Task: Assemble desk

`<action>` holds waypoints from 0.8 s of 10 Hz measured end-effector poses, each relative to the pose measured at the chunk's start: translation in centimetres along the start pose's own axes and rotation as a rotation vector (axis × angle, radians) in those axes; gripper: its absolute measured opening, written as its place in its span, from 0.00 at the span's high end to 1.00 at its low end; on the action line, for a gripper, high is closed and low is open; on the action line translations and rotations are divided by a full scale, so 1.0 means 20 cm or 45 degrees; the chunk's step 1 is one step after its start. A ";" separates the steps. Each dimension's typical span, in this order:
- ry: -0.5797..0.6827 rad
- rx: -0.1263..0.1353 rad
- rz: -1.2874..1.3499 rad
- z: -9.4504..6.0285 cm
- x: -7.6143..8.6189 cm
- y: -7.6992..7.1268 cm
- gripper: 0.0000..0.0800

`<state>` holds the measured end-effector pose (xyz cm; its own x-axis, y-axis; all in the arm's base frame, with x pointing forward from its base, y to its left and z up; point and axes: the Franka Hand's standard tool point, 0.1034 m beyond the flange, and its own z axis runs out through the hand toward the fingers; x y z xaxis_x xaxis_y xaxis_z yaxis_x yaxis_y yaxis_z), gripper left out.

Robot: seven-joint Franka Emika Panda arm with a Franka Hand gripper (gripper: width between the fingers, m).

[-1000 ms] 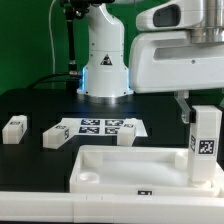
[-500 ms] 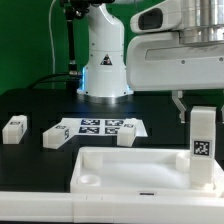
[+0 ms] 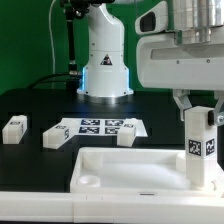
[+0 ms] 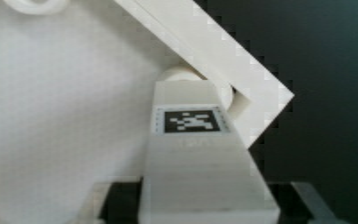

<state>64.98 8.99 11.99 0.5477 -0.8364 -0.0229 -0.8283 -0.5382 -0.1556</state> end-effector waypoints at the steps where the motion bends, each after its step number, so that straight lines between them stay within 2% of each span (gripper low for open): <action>1: -0.005 0.003 0.084 0.00 0.00 0.00 0.64; 2: -0.005 0.003 0.087 0.00 0.00 0.00 0.64; 3: -0.005 0.002 0.062 0.00 -0.01 0.00 0.51; 4: -0.005 0.001 0.009 0.00 -0.01 0.00 0.51; 5: -0.006 -0.002 -0.065 0.00 -0.01 0.00 0.29; 6: -0.009 -0.005 -0.160 0.00 -0.02 -0.01 0.21; 8: -0.010 -0.005 -0.480 0.00 -0.02 -0.01 0.19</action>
Offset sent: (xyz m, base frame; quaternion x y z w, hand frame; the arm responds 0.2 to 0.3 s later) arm 0.0000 0.0000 0.0000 0.0000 0.0000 -0.0650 0.9979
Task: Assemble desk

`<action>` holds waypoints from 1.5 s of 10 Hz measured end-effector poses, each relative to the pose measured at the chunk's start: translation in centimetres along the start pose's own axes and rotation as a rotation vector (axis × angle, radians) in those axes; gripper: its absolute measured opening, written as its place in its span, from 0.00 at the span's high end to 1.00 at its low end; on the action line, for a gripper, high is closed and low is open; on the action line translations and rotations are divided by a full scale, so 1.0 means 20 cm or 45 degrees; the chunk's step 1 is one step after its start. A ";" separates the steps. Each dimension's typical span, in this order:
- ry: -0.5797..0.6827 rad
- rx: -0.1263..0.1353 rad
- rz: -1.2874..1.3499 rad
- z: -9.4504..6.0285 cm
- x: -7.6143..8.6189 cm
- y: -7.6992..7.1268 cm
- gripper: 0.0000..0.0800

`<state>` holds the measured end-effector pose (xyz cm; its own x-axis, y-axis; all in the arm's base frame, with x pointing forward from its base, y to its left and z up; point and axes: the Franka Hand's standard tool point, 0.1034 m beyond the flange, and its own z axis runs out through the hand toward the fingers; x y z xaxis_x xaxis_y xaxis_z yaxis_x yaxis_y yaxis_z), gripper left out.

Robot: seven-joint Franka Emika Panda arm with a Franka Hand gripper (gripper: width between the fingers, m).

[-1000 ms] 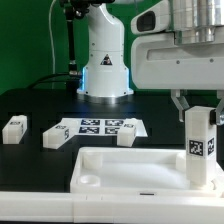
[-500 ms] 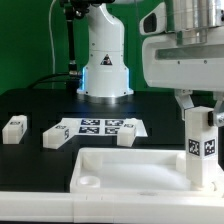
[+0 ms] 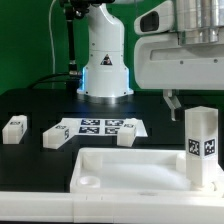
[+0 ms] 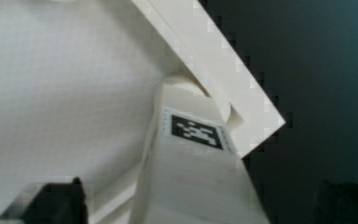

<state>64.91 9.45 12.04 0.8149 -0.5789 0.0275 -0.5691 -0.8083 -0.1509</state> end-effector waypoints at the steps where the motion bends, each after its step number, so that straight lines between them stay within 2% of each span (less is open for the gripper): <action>1: 0.001 0.000 -0.157 0.00 0.00 0.00 0.19; 6: 0.005 -0.013 -0.777 0.00 0.00 0.00 0.19; 9: 0.013 -0.012 -0.983 0.00 0.01 0.00 0.19; 11: 0.013 -0.010 -0.999 0.00 0.01 0.00 0.51; 12: 0.013 -0.011 -0.999 0.00 0.01 0.00 0.51; 13: 0.013 -0.010 -0.984 0.00 0.01 0.00 0.64; 15: 0.013 -0.010 -0.966 0.00 0.01 0.00 0.64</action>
Offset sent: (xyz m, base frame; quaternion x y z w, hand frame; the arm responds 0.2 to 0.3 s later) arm 0.0063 0.0040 0.0004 -0.0188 0.0087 -0.2789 0.9601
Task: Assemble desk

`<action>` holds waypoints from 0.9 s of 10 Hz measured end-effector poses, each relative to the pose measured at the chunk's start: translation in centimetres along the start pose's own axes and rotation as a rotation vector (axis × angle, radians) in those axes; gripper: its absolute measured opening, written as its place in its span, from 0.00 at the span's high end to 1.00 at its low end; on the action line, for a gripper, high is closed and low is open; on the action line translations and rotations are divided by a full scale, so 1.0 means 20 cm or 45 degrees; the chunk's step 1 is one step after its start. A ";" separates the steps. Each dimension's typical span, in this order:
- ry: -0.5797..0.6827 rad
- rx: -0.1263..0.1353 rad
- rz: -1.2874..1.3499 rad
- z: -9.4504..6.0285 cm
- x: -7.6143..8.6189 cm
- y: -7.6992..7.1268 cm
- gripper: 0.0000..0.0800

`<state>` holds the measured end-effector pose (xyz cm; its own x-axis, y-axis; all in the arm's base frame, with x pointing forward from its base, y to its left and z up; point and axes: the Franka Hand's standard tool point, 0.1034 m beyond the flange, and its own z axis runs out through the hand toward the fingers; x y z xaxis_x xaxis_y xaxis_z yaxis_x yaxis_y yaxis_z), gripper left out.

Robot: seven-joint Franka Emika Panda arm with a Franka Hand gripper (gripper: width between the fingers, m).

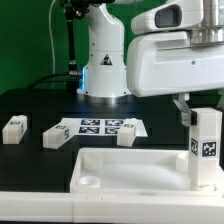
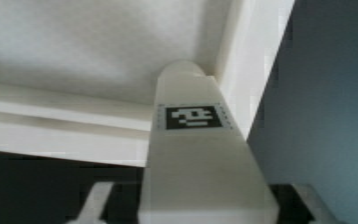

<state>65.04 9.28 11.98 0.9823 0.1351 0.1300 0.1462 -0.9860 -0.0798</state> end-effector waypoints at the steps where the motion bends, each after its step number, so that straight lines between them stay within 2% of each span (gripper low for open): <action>1: 0.000 0.002 0.021 0.00 0.00 0.00 0.64; 7: 0.010 -0.008 1.086 0.01 0.00 0.00 0.64; 9: 0.012 -0.012 1.322 0.01 0.00 -0.01 0.64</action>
Offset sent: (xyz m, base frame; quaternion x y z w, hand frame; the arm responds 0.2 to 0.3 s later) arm 0.0016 0.0079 -0.0053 -0.0013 -0.0107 0.3215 0.9468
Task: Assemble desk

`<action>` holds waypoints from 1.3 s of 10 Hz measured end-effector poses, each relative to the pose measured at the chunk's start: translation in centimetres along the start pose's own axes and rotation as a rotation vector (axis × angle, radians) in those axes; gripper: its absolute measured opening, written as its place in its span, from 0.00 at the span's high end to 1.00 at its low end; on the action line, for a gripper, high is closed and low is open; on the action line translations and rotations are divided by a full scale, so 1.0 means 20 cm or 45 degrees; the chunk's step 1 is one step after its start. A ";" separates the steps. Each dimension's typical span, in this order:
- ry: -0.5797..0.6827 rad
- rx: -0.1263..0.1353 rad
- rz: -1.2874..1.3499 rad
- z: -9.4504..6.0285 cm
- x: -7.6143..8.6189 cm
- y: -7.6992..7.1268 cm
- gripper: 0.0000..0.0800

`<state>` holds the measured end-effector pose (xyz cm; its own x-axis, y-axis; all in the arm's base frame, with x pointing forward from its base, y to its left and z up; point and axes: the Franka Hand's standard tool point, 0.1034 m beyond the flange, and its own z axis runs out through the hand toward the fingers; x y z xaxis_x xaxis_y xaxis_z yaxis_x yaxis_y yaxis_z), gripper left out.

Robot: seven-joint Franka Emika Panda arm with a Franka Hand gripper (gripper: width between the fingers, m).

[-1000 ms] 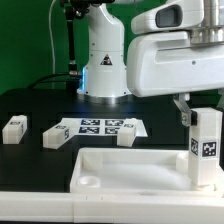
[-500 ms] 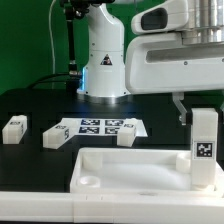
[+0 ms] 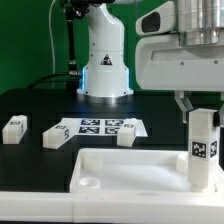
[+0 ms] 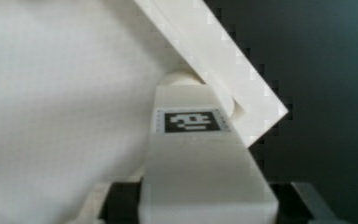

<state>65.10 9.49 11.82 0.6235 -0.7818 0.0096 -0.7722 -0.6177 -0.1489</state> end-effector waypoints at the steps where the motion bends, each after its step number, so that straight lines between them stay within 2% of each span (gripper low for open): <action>1: -0.002 -0.002 0.085 0.00 0.00 0.00 0.64; 4: -0.009 0.001 0.152 0.00 -0.01 0.00 0.64; 5: -0.010 0.001 0.104 0.00 -0.01 0.00 0.41; 6: -0.014 -0.005 0.050 0.00 -0.01 0.00 0.26; 7: -0.013 -0.007 -0.040 0.01 -0.02 0.00 0.26; 8: -0.011 -0.008 -0.208 0.01 -0.02 0.00 0.20; 9: -0.012 -0.008 -0.351 0.01 -0.02 0.00 0.19; 11: -0.015 -0.011 -0.613 0.00 -0.01 0.00 0.19; 13: -0.018 -0.030 -0.866 -0.01 -0.02 -0.02 0.19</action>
Offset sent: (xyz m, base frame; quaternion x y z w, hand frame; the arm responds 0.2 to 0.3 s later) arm 0.0000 0.0000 0.0000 0.0000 0.0000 0.0000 1.0000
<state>65.14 9.99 11.98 0.9727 -0.2179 0.0801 -0.2104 -0.9732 -0.0928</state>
